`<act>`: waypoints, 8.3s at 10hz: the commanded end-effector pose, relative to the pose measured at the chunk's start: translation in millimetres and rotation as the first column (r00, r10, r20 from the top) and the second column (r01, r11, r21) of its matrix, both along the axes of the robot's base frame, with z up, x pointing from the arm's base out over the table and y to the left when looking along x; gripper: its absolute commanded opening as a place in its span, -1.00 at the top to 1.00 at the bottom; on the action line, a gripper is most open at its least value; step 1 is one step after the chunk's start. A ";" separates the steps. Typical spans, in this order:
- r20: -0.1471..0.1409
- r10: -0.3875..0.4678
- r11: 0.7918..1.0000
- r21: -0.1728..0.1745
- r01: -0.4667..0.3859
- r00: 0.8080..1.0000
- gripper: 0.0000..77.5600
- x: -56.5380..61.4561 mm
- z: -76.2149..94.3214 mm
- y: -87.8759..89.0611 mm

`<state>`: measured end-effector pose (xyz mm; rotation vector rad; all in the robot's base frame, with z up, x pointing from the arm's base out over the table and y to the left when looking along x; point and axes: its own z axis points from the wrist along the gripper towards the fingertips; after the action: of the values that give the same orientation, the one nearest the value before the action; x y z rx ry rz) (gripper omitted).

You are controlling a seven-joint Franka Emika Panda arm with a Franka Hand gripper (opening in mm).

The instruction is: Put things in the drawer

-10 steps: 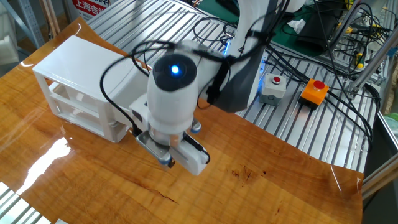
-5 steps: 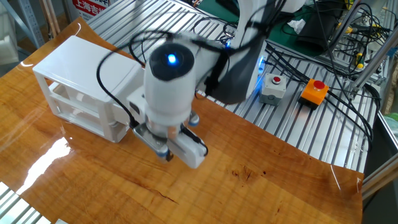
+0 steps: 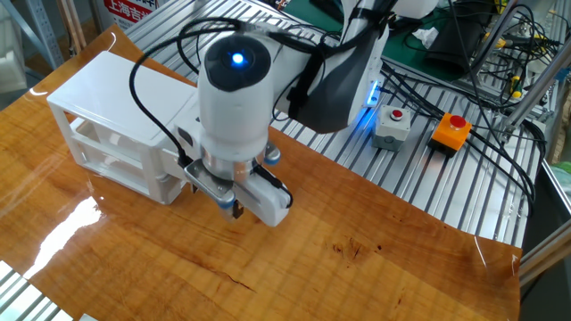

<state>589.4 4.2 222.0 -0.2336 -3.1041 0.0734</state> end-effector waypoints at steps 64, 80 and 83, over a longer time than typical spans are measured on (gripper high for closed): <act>-0.040 0.132 0.991 -0.031 -0.133 0.990 0.97 -98.6 49.8 -132.9; -0.032 0.119 0.992 -0.035 -0.120 0.992 0.97 -94.9 34.4 -140.1; -0.033 0.118 0.992 -0.035 -0.119 0.992 -1.00 -94.9 34.4 -140.1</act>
<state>493.8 -135.7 254.9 -0.0453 -3.0833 0.1333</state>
